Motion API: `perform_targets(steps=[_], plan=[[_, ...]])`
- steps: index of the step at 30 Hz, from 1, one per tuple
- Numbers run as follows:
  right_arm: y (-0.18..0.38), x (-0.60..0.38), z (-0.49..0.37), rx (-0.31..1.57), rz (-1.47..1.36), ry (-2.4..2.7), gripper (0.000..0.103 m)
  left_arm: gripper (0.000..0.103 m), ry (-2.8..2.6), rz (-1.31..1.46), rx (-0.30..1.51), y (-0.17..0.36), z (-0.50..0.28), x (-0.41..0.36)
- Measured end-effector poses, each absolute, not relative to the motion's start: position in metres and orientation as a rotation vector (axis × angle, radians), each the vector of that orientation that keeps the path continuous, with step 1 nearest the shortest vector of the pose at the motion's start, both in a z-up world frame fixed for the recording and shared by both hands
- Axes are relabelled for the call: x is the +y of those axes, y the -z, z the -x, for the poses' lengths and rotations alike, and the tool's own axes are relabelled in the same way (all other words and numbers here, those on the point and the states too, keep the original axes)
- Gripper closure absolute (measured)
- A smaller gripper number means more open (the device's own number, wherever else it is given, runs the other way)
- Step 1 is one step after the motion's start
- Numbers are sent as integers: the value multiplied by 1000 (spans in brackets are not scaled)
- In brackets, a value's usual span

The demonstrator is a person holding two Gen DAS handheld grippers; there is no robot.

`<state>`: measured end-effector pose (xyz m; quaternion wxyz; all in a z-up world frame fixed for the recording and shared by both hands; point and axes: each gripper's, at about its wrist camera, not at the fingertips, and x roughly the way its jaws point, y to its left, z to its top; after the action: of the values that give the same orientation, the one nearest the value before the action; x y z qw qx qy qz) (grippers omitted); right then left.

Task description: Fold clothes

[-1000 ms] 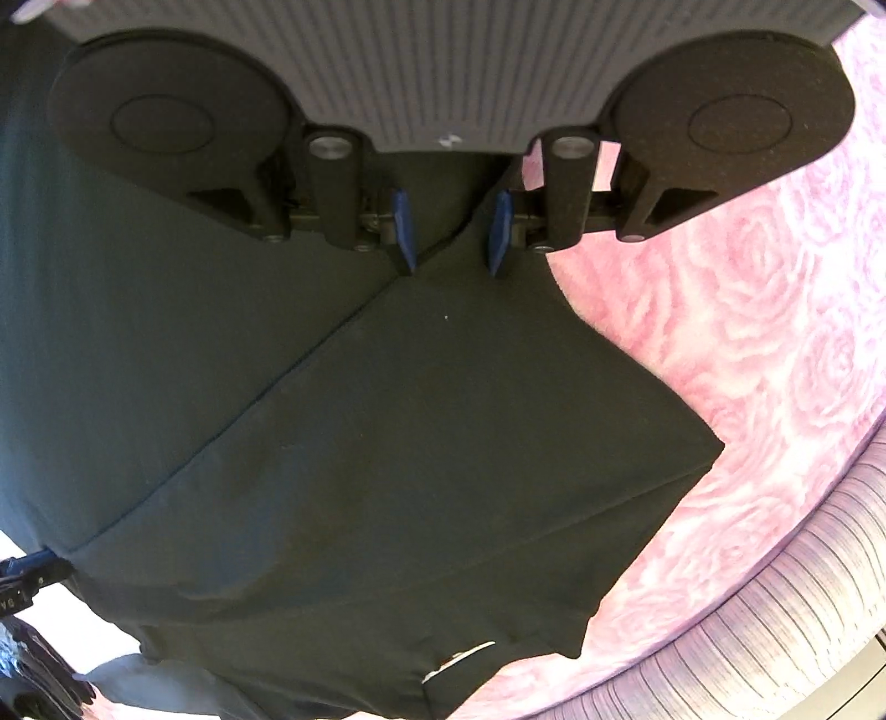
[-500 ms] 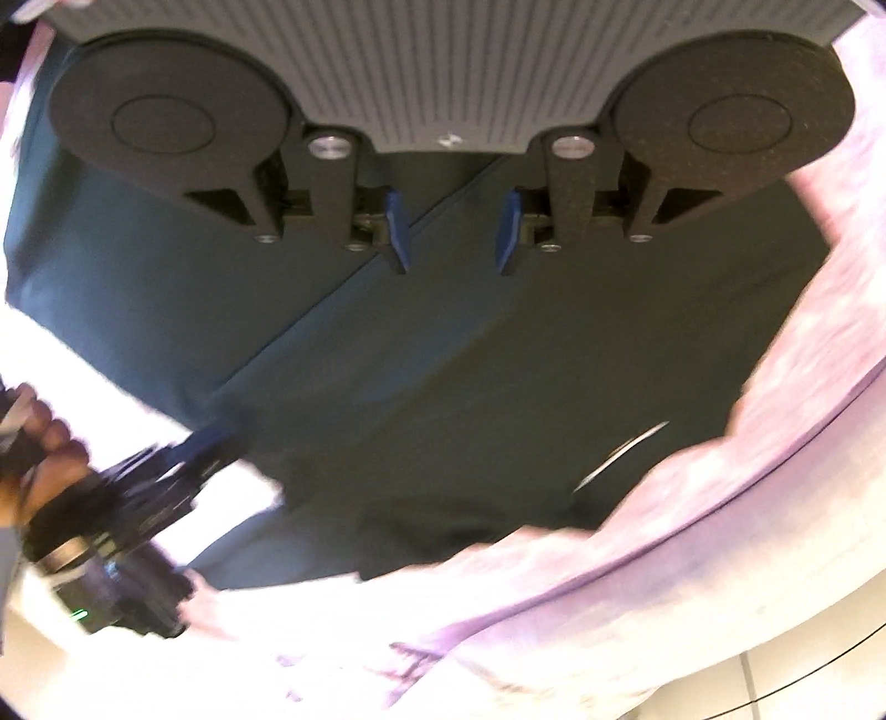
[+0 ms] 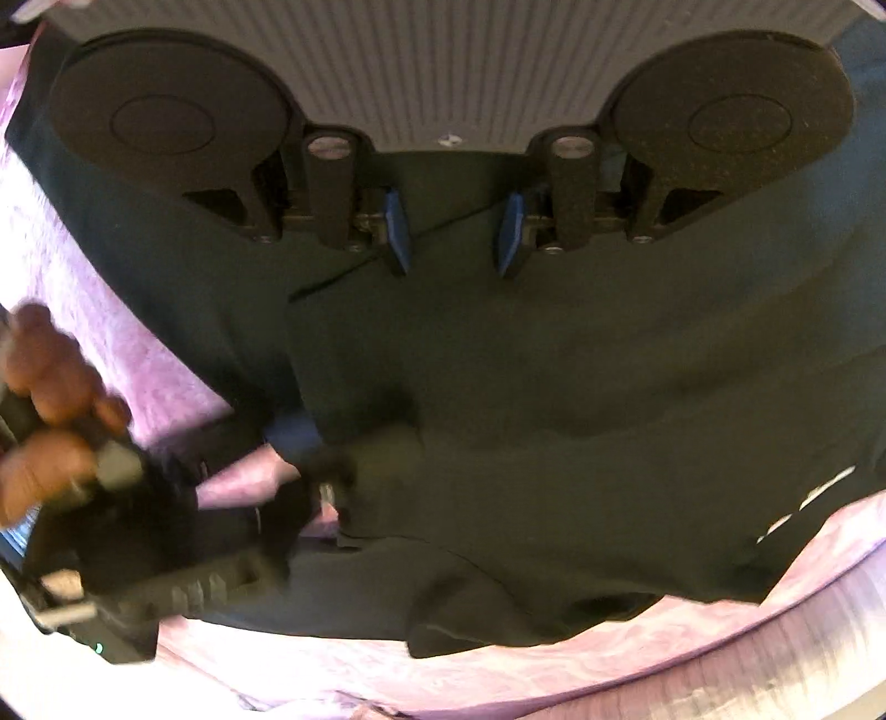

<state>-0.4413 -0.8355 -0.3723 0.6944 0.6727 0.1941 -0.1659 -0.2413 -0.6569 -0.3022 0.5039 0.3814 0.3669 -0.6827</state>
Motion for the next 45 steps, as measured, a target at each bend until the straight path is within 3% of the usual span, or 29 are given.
perform_targets(steps=[4,12,16,21,34,35,36,39,45], plan=[[330,-855,473,79,-1296,437,56,74,1627,-956,899,305,249,-660],[321,-862,528,316,-1232,605,54,72,1718,-944,900,292,284,-692],[318,-861,579,335,-1222,868,52,61,1754,-1024,908,300,304,-703],[312,-876,641,264,-1187,1196,41,64,1802,-1019,885,281,310,-696],[320,-946,691,279,-1046,1466,40,64,1734,-1067,909,274,309,-662],[318,-948,689,303,-1023,1473,59,64,1726,-1070,894,272,309,-660],[315,-950,686,329,-994,1476,91,64,1712,-1079,872,271,310,-661],[298,-946,662,421,-816,1427,100,63,1665,-1088,812,265,304,-656],[216,-901,557,445,-379,1210,100,63,1530,-987,723,240,264,-636]])
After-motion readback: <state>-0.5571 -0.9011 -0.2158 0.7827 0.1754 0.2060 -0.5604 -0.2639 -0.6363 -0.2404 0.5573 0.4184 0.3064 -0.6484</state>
